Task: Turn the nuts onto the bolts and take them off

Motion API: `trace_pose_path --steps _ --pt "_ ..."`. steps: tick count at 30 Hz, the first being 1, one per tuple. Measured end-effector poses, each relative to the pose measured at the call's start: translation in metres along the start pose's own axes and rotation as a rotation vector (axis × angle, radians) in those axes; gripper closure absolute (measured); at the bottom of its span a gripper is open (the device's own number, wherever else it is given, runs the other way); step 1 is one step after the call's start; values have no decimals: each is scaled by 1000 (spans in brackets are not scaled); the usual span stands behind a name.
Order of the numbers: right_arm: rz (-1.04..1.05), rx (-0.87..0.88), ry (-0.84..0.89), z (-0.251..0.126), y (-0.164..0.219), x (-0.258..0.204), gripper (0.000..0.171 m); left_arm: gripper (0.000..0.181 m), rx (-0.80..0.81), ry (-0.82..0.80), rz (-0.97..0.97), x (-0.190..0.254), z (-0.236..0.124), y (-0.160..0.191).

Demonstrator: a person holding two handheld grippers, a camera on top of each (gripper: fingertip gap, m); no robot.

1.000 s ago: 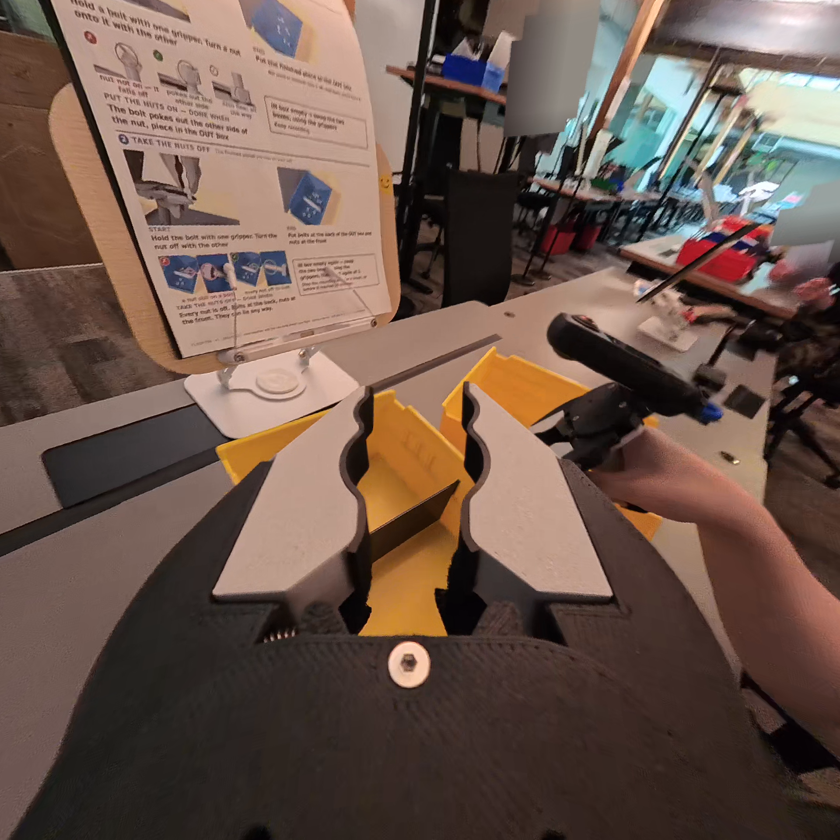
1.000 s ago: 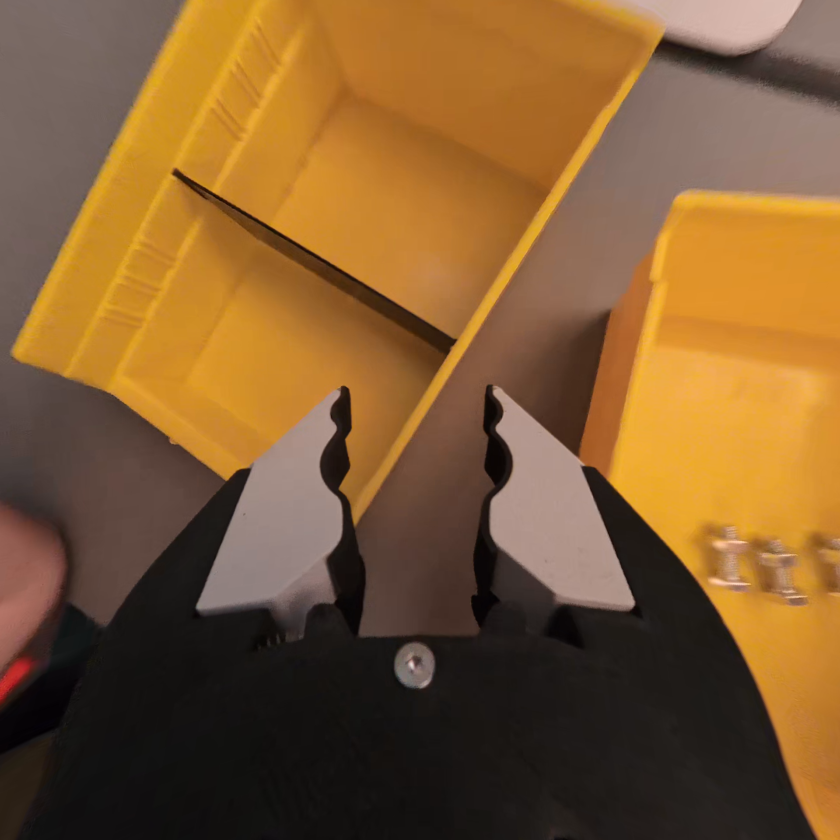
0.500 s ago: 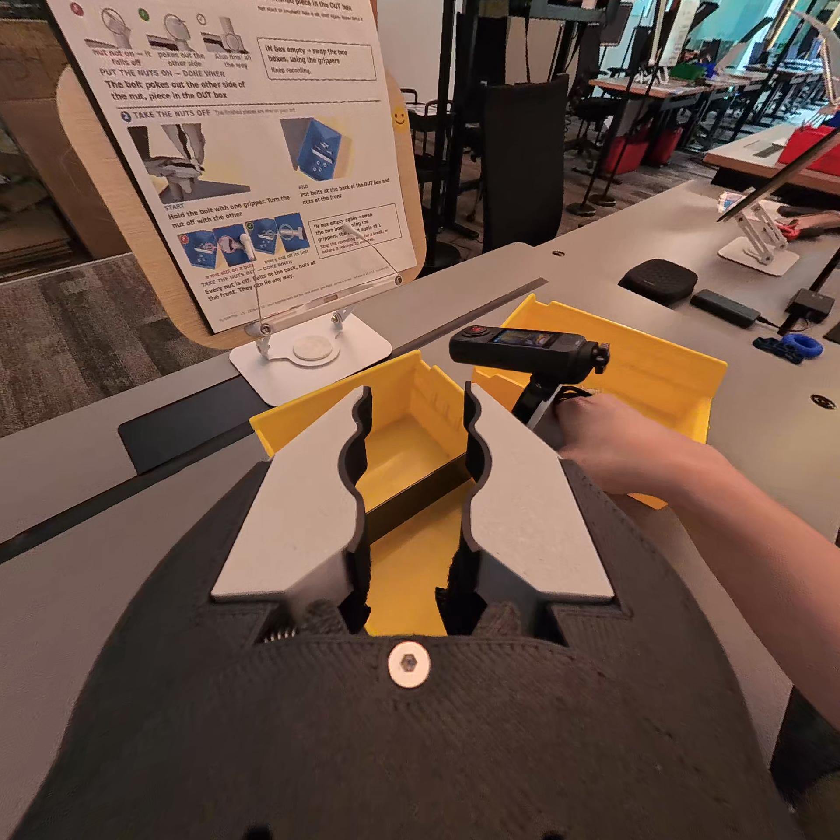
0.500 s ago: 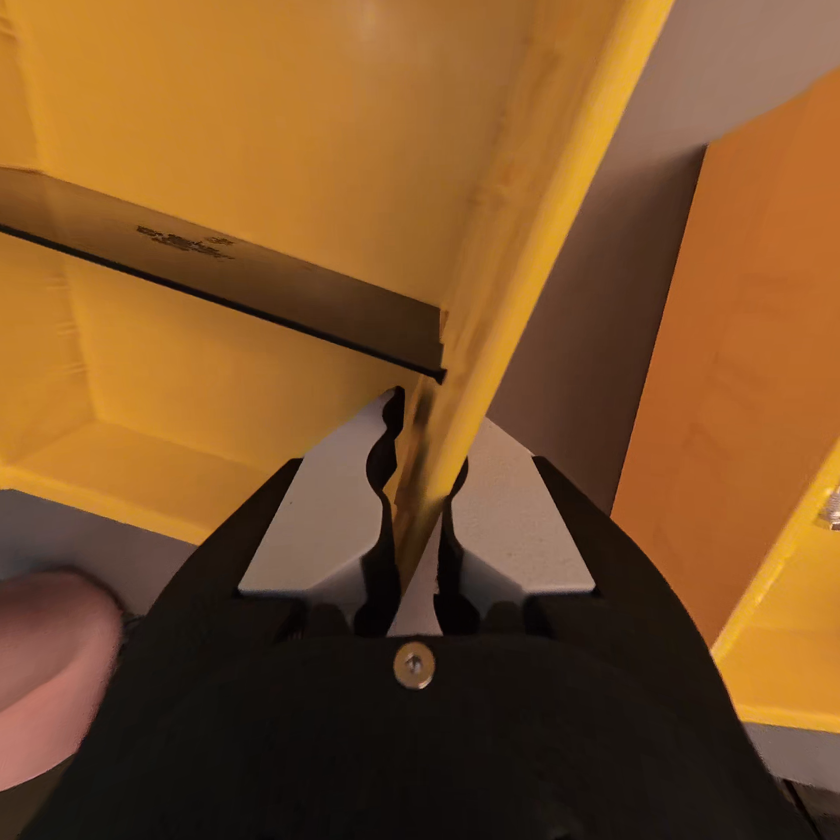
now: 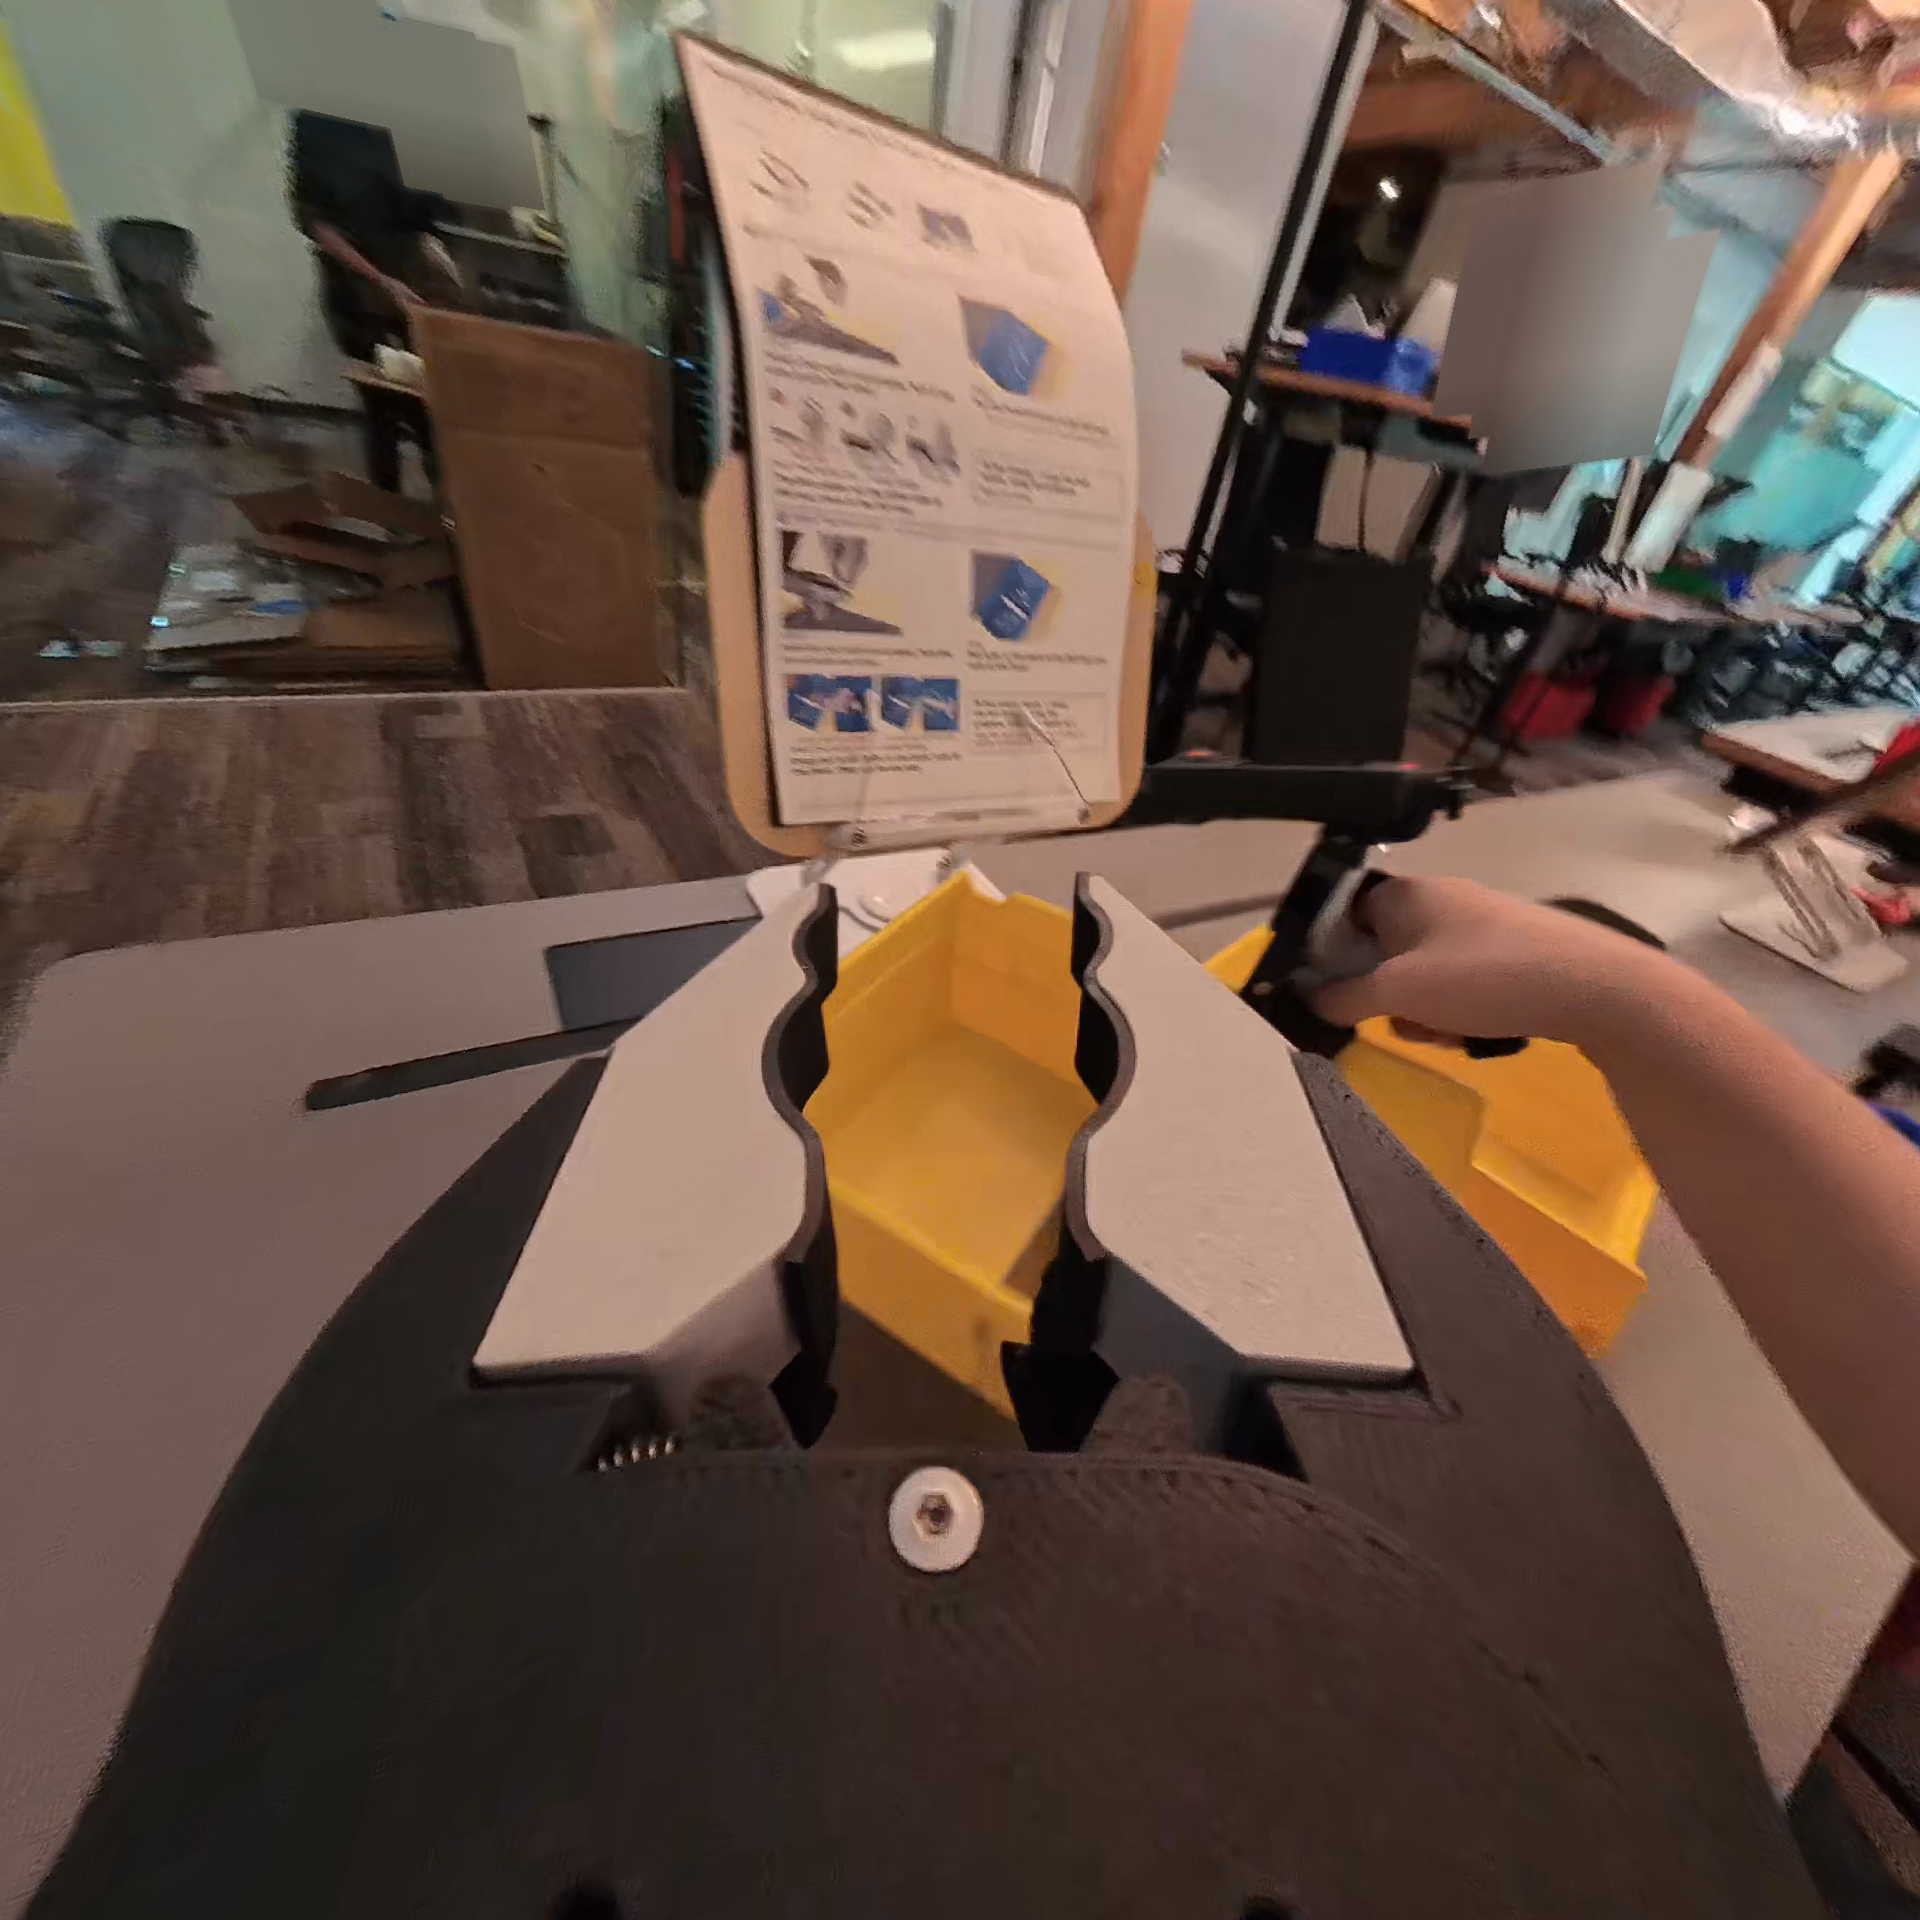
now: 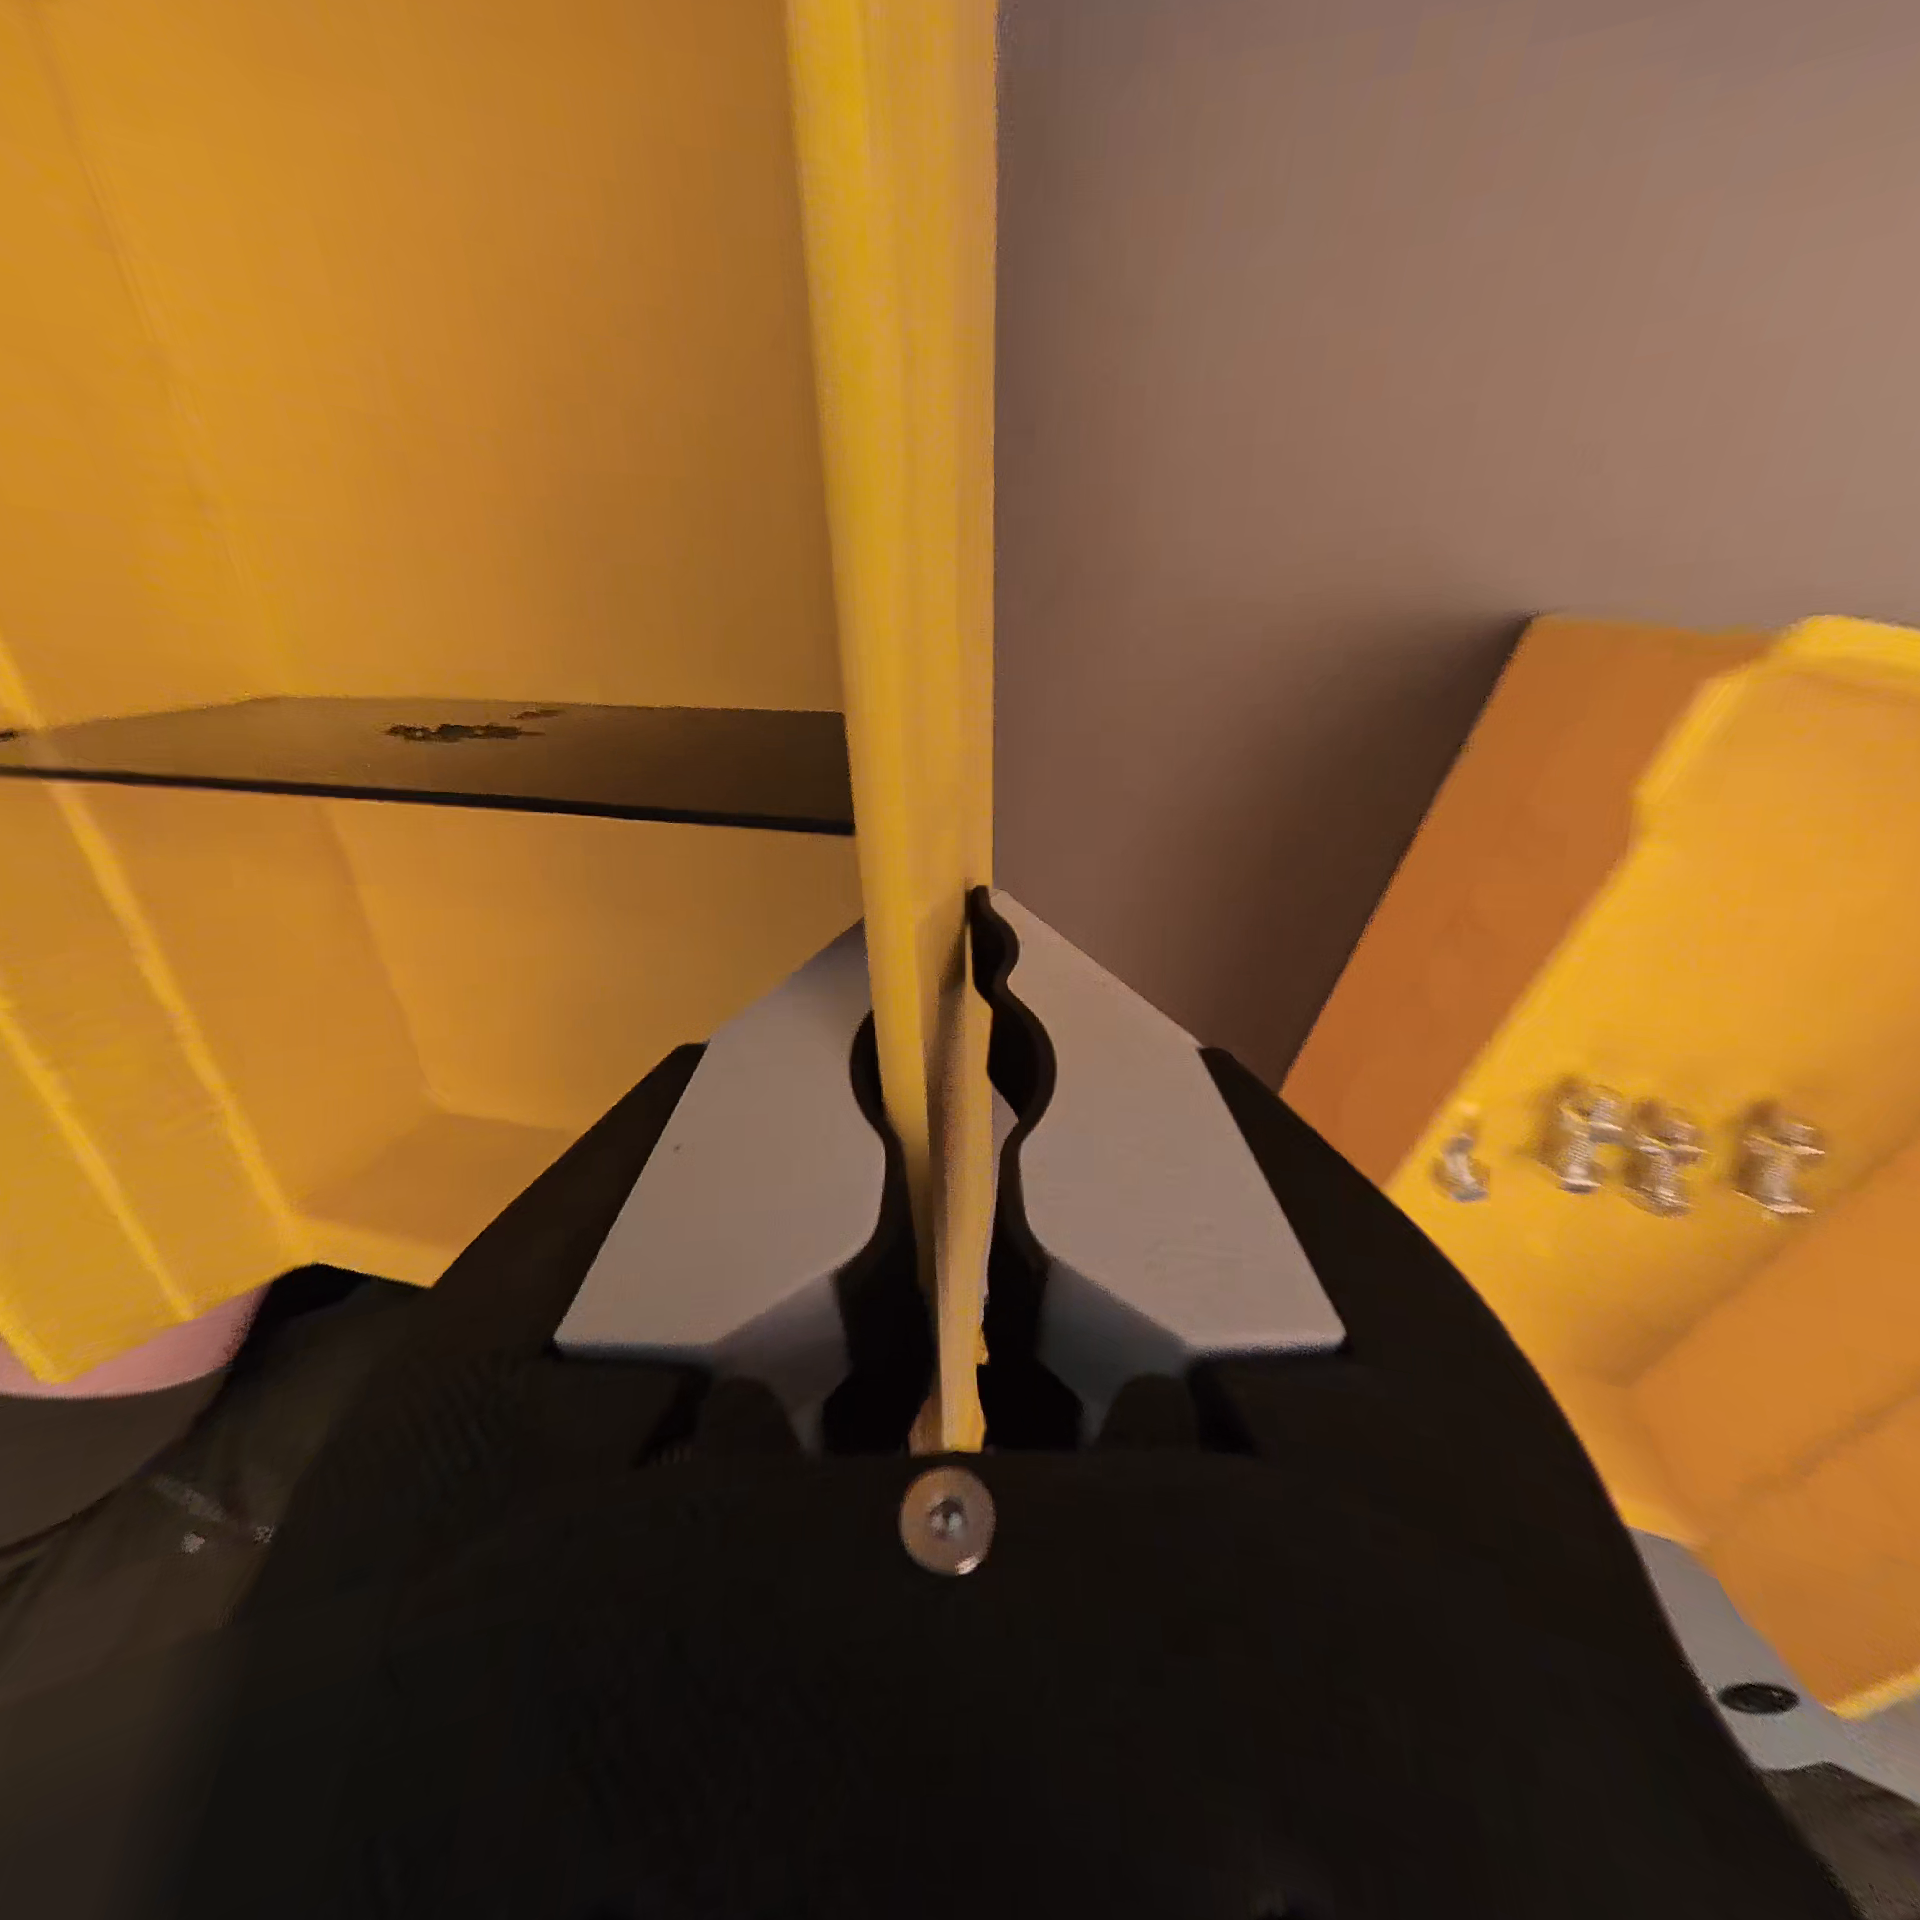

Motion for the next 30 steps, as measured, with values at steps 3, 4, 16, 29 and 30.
trace_pose_path --steps 3,4,16,29,30 --pt "-38 67 6 -52 10 9 166 129 30 -76 -11 -13 -19 -4" --pt "-40 90 8 -72 17 17 166 127 32 -81 -13 -13 -21 -4" --pt "318 232 87 -232 209 232 165 96 -405 357 -21 151 124 100" --pt "617 162 127 -219 361 374 161 85 -817 291 -54 262 211 224" --pt "622 163 119 -216 366 379 160 86 -852 266 -17 264 215 229"
Point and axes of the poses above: each gripper's, where its closed fingertips meet, z out along the fingers, y out of its underside, x = y × z across the jaws, the point moved 7 cm from there along -z, back along the fingers, and after that the axes turned 10 degrees about -y, right-handed, at the moved point
